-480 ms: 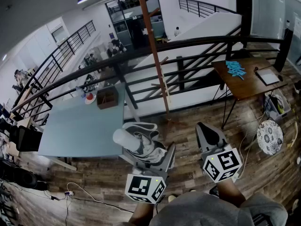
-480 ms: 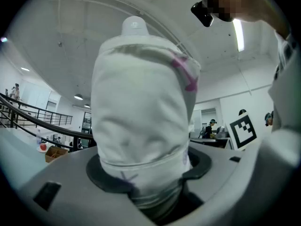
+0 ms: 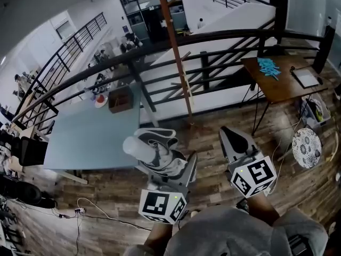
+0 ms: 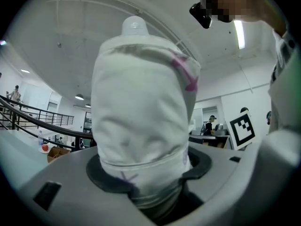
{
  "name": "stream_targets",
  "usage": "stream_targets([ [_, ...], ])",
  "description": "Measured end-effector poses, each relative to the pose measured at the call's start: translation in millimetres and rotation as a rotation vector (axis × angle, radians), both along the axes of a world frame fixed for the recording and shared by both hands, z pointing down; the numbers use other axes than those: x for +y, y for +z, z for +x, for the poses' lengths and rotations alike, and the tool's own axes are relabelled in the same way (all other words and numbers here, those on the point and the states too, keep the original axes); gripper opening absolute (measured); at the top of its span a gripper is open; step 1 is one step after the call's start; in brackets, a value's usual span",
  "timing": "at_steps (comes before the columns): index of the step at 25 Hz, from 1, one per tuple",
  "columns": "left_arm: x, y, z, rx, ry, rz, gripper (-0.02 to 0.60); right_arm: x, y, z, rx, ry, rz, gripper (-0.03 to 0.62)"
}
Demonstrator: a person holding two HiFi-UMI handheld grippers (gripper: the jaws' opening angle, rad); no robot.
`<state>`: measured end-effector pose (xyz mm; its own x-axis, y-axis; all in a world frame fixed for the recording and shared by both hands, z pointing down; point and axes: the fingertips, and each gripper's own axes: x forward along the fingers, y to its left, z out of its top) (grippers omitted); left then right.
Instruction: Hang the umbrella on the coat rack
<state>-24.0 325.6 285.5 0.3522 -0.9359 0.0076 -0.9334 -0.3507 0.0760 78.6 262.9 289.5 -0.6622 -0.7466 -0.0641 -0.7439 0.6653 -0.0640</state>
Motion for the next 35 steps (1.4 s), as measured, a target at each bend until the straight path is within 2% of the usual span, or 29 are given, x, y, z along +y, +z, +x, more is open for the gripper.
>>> stream_targets([
  [17,25,22,-53,-0.002,-0.010,-0.037,0.290,26,12,-58,0.032,0.018,-0.034,0.025],
  [25,32,29,-55,0.008,0.011,-0.045,0.288,34,17,-60,0.078,0.071,-0.039,0.025],
  [30,16,28,-52,0.006,0.015,-0.041,0.285,17,14,-54,0.106,0.125,0.014,0.024],
  [32,7,30,-50,0.005,0.014,-0.045,0.285,10,14,-55,0.106,0.100,0.013,0.025],
  [35,-9,34,-45,-0.010,0.018,-0.047,0.285,-3,13,-56,0.039,0.048,-0.019,0.025],
])
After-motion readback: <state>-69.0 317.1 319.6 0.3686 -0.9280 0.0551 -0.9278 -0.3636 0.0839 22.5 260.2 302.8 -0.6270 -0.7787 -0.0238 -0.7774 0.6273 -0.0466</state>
